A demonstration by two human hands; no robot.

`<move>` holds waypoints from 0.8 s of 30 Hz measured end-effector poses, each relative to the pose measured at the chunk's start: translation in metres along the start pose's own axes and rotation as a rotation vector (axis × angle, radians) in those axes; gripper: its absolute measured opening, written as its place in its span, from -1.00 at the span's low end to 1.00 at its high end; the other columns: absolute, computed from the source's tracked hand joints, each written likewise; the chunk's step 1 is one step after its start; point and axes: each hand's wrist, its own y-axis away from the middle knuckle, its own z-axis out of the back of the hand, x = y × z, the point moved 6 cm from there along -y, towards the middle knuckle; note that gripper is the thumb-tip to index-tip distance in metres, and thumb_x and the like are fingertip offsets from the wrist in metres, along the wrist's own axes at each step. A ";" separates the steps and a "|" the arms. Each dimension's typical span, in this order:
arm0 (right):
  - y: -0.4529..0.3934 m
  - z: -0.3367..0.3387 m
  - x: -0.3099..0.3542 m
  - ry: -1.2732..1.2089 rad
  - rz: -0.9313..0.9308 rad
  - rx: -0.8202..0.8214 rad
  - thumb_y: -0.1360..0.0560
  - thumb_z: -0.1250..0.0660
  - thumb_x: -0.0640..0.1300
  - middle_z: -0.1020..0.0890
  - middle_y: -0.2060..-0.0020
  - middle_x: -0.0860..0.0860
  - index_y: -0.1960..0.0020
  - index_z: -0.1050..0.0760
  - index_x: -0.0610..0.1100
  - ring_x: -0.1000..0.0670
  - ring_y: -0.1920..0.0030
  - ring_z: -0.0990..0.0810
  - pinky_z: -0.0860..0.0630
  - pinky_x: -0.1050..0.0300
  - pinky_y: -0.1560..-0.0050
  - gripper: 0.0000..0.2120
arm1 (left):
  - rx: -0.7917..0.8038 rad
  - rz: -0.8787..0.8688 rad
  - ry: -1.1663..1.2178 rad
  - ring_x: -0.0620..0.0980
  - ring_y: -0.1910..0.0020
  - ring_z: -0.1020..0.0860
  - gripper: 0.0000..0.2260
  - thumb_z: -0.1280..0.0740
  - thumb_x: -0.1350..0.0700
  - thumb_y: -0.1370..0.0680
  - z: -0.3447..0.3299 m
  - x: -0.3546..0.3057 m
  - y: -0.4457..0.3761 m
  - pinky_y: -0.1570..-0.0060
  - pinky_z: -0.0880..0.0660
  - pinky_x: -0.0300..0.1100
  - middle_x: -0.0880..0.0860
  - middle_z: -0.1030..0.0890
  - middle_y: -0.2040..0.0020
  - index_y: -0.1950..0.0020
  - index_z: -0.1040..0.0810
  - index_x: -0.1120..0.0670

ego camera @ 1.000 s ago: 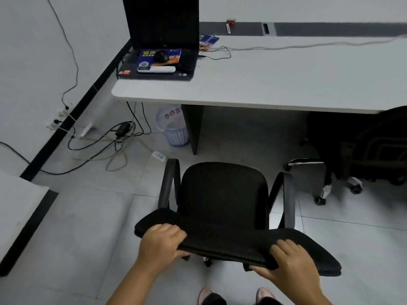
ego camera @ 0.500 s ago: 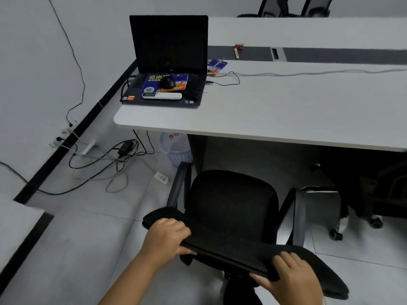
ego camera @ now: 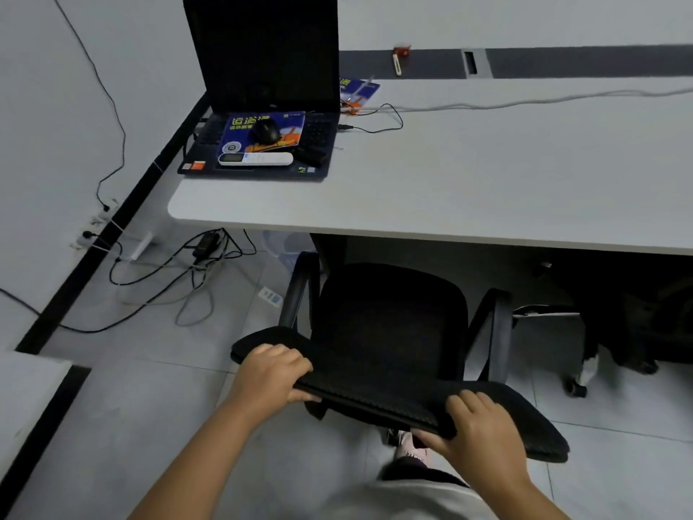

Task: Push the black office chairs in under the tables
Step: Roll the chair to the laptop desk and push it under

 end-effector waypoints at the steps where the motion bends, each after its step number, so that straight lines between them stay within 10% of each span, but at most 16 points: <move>1: -0.001 0.000 0.001 -0.008 -0.013 0.013 0.14 -0.63 0.18 -0.44 0.62 -0.04 0.55 -0.40 -0.18 -0.06 0.60 -0.45 -0.38 0.26 0.57 -0.45 | -0.002 -0.005 -0.002 -0.14 0.50 -0.58 -0.59 -0.61 -0.18 0.08 0.000 0.001 -0.001 0.43 -0.49 -0.41 -0.11 -0.61 0.47 0.41 -0.64 0.02; 18: 0.023 0.004 0.052 0.080 -0.212 -0.149 -0.18 -0.50 0.17 -0.41 0.63 -0.06 0.57 -0.38 -0.21 -0.07 0.62 -0.42 -0.34 0.26 0.61 -0.49 | -0.042 -0.220 0.003 -0.08 0.55 -0.55 -0.60 -0.59 -0.21 0.02 0.004 0.031 -0.009 0.49 -0.47 -0.39 -0.06 -0.57 0.53 0.45 -0.61 0.05; 24: -0.011 0.005 0.021 0.145 -0.142 -0.113 0.07 -0.62 0.17 -0.43 0.64 -0.02 0.56 -0.44 -0.18 -0.03 0.62 -0.43 -0.35 0.31 0.60 -0.49 | -0.093 -0.153 0.004 -0.07 0.60 -0.50 -0.62 -0.60 -0.18 0.01 -0.002 0.030 -0.035 0.55 -0.41 -0.39 -0.06 -0.52 0.58 0.50 -0.56 0.06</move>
